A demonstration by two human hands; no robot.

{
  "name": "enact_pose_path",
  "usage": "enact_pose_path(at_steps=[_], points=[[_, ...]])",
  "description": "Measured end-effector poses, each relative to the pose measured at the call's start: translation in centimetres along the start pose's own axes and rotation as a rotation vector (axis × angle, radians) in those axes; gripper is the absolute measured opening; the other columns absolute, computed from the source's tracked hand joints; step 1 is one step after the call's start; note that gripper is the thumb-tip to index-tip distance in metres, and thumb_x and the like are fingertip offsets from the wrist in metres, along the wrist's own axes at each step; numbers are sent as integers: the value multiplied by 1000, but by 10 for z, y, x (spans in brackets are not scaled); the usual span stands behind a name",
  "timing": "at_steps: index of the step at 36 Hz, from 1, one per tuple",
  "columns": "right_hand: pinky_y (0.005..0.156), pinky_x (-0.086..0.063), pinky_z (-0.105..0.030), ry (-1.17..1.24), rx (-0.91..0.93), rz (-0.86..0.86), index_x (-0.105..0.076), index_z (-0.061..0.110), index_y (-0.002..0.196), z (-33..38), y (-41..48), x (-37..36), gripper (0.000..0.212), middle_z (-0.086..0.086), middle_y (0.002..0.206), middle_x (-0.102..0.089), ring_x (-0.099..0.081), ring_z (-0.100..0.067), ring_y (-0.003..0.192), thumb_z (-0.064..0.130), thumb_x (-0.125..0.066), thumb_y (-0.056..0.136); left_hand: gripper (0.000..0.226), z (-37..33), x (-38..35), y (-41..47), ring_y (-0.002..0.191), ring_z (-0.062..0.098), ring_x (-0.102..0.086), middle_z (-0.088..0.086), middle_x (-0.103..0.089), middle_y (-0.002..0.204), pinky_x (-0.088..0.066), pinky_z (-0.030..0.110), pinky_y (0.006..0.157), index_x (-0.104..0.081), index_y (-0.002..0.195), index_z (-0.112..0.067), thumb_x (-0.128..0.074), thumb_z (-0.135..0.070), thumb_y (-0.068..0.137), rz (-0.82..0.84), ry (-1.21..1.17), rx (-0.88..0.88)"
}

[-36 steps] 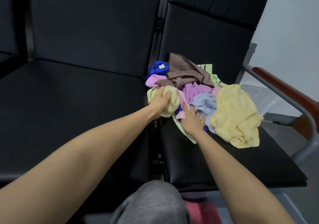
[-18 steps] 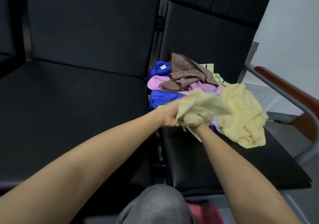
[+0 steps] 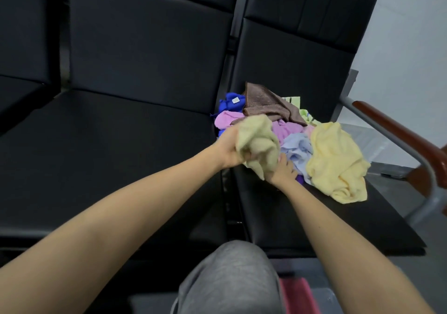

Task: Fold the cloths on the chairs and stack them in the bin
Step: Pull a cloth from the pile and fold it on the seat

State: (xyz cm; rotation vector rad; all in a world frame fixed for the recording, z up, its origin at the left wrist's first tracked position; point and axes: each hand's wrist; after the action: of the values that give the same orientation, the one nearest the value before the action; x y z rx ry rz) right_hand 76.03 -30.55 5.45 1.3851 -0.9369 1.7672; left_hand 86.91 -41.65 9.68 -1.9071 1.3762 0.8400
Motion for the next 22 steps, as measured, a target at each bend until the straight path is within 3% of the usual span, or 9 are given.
enact_pose_path(at_steps=[1,3,6,9,12,14,16,19,22], points=[[116,-9,-44,3,17,16,-7,17,152,2,-3,-1,72,-10,159,2,-4,-34,145,29,-48,94,34,-10,0,-7,64,19,-64,7,-64,66,-55,28,58,-64,80,-8,-40,-25,98,-8,-84,-71],[116,-10,-45,14,33,29,-11,22,150,4,-5,-5,71,-10,159,4,-6,-37,144,25,-49,91,46,-34,-4,-19,51,21,-63,8,-62,58,-54,26,48,-64,67,-7,-37,-27,98,57,-311,-219],[115,-15,-46,100,17,-6,-18,20,148,7,-8,-7,67,-12,158,-4,-13,-39,142,24,-50,89,33,-73,-19,-32,54,29,-64,15,-65,66,-56,31,50,-60,79,-4,-42,-27,94,112,-493,-301],[109,-28,-46,258,92,-165,-37,13,139,17,-9,-7,52,-16,145,-35,-33,-37,133,21,-49,90,15,-93,-19,-43,53,18,-60,7,-59,63,-51,23,49,-58,73,-5,-50,-15,80,82,-222,-262],[101,-40,-37,740,200,-300,-52,7,127,38,-16,3,40,-10,126,-57,-50,-30,119,7,-46,88,22,-92,-10,-50,47,9,-54,-1,-55,53,-46,17,44,-53,71,-8,-42,-6,90,-36,298,-166],[93,-44,-34,1117,228,-260,-55,10,123,60,-26,20,33,-6,113,-62,-57,-24,108,7,-44,92,26,-87,2,-52,42,7,-55,-1,-57,49,-43,16,42,-53,76,-7,-39,-7,97,-182,528,-156],[81,-46,-31,1310,274,-99,-51,24,124,82,-35,36,28,-1,109,-62,-59,-17,95,20,-43,98,20,-83,14,-57,49,9,-60,1,-62,59,-46,17,45,-58,82,-7,-47,-14,97,-245,648,-107],[87,-45,-25,1126,503,168,-42,32,136,104,-46,46,37,4,128,-53,-54,-10,108,34,-45,99,17,-84,25,-69,60,10,-61,1,-63,73,-49,19,49,-61,90,-13,-50,-23,96,-192,781,34],[85,-44,-13,843,717,253,-51,24,124,120,-56,45,30,10,109,-57,-54,-2,99,19,-56,95,18,-93,32,-81,70,14,-63,2,-65,81,-52,24,60,-63,94,-13,-52,-27,95,-234,953,100]])
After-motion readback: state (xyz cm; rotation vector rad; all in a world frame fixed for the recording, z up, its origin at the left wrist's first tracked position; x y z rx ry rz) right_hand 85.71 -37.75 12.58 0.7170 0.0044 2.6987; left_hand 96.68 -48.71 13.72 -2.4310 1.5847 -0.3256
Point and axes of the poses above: each hand's wrist, its own y-axis towards the middle knuckle, its own x-axis out of the back of the hand, z = x × y
